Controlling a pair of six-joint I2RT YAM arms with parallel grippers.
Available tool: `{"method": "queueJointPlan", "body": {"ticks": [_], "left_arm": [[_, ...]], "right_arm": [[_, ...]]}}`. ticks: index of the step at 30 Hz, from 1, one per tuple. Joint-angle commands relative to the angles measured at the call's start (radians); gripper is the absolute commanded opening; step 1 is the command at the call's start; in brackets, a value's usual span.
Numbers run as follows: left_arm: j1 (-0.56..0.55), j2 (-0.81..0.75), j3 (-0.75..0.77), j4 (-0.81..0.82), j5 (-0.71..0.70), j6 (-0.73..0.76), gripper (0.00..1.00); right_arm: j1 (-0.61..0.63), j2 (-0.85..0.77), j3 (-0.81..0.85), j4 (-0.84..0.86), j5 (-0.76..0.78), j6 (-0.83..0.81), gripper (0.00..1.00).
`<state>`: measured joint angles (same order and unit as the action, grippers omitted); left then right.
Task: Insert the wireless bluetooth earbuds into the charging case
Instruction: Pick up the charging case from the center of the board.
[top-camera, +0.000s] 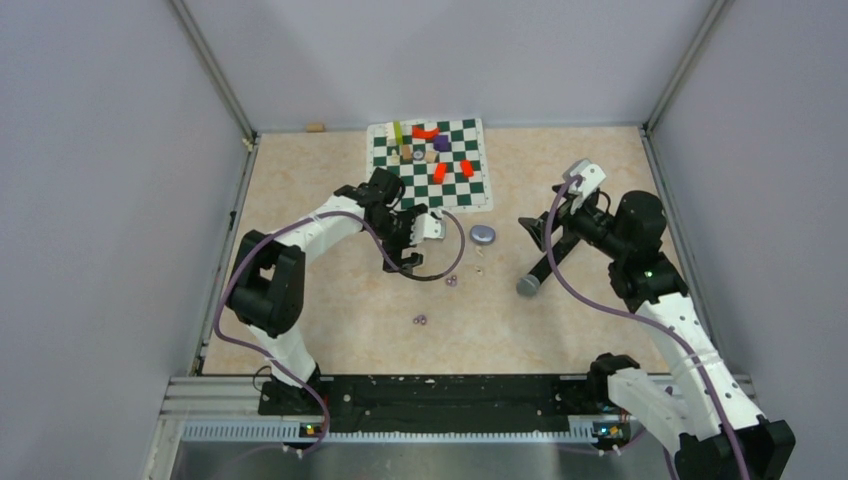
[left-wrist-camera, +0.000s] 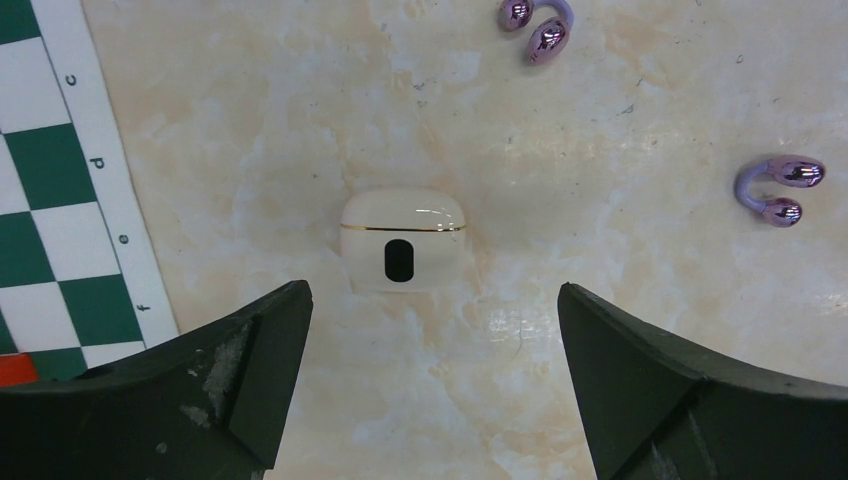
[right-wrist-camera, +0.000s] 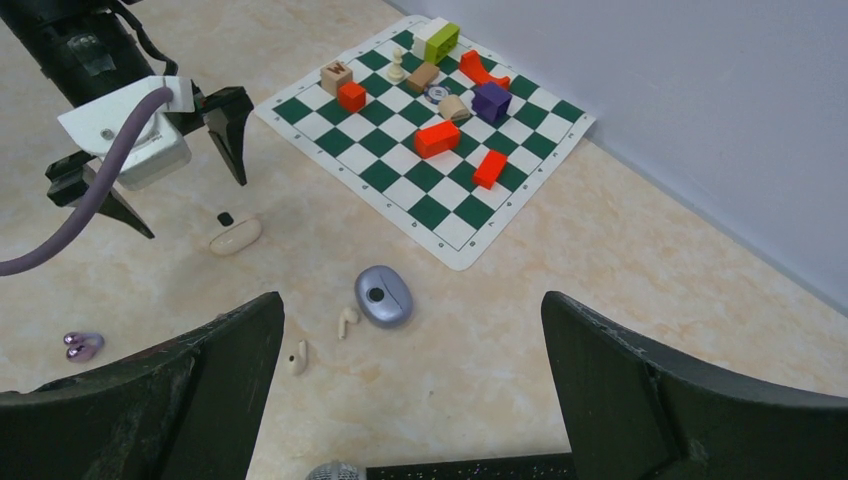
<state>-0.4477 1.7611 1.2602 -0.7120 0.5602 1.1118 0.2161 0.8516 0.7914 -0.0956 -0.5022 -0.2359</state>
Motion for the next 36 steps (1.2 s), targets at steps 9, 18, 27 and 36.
{"method": "queueJointPlan", "body": {"ticks": [9,18,27,36], "left_arm": [[-0.003,-0.049,-0.032,-0.011,-0.014,0.117,0.99],[0.021,-0.076,-0.098,0.037,-0.032,0.137,0.99],[0.052,-0.056,-0.097,0.029,0.036,0.218,0.99],[0.042,0.008,-0.029,-0.013,0.047,0.227,0.99]], "right_arm": [[-0.034,-0.031,-0.012,0.057,-0.069,0.003,0.98],[-0.058,-0.017,-0.024,0.074,-0.084,0.019,0.98],[-0.067,-0.017,-0.026,0.071,-0.097,0.010,0.98],[-0.077,-0.014,-0.031,0.078,-0.102,0.013,0.98]]}}
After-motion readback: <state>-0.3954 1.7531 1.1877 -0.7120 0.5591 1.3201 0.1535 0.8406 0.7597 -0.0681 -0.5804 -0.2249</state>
